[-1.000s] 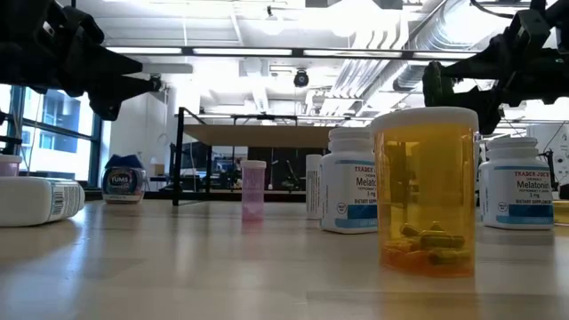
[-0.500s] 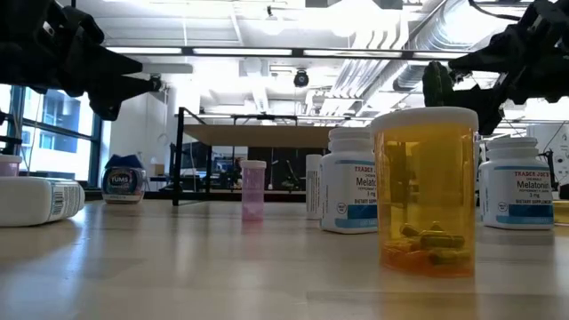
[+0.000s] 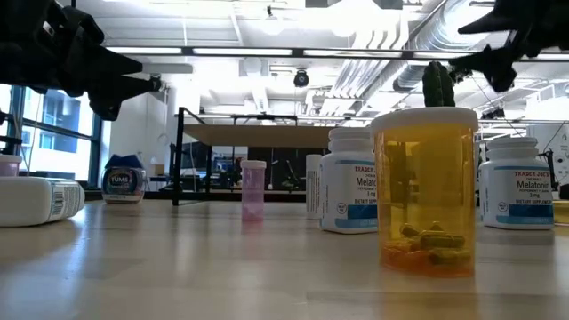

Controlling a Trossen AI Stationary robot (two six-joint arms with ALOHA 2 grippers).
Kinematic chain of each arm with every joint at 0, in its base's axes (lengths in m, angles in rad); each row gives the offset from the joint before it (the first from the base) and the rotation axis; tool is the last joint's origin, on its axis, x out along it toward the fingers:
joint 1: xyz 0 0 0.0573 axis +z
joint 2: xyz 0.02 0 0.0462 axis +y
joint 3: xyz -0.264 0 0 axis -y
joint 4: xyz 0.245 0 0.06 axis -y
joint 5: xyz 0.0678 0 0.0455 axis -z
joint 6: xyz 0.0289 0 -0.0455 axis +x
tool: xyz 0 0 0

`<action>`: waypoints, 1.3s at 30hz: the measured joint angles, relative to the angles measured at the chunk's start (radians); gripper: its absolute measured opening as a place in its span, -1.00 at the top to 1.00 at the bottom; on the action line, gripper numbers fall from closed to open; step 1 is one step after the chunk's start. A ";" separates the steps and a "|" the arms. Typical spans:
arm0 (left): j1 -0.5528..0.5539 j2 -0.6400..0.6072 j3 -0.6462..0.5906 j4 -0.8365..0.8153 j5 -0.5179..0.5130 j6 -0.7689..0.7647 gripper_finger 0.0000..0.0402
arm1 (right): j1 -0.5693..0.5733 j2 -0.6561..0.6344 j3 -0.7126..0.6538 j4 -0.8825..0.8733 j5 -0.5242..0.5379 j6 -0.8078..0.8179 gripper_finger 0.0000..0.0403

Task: Pick and place medicine bottles onto shelf by color
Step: Put the white pill bottle on the shelf

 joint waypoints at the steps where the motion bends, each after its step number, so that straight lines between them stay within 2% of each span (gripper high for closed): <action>1: 0.000 0.000 0.000 0.000 0.000 0.000 0.06 | 0.000 0.027 0.026 -0.019 0.005 -0.004 -0.22; 7: 0.000 0.000 0.000 0.000 0.000 0.000 0.06 | 0.000 0.219 0.175 -0.150 0.016 -0.007 -0.22; 11: 0.000 0.000 0.000 0.000 0.000 0.000 0.06 | 0.000 0.349 0.272 -0.264 -0.042 -0.027 -0.22; 15: 0.000 0.000 0.000 0.000 0.000 -0.005 0.06 | 0.002 0.457 0.358 -0.334 -0.142 -0.025 -0.22; 19: -0.001 0.000 0.000 0.001 0.000 -0.102 0.06 | 0.041 0.543 0.430 -0.371 -0.181 -0.061 -0.22; 25: -0.001 0.000 0.000 0.002 0.000 -0.272 0.06 | 0.138 0.637 0.499 -0.429 -0.156 -0.113 -0.22; 33: 0.000 0.000 0.000 0.005 -0.017 -0.449 0.06 | 0.266 0.720 0.497 -0.486 -0.084 -0.136 -0.22; 39: 0.000 0.000 0.000 0.008 -0.019 -0.482 0.06 | 0.361 0.805 0.496 -0.485 -0.037 -0.112 -0.22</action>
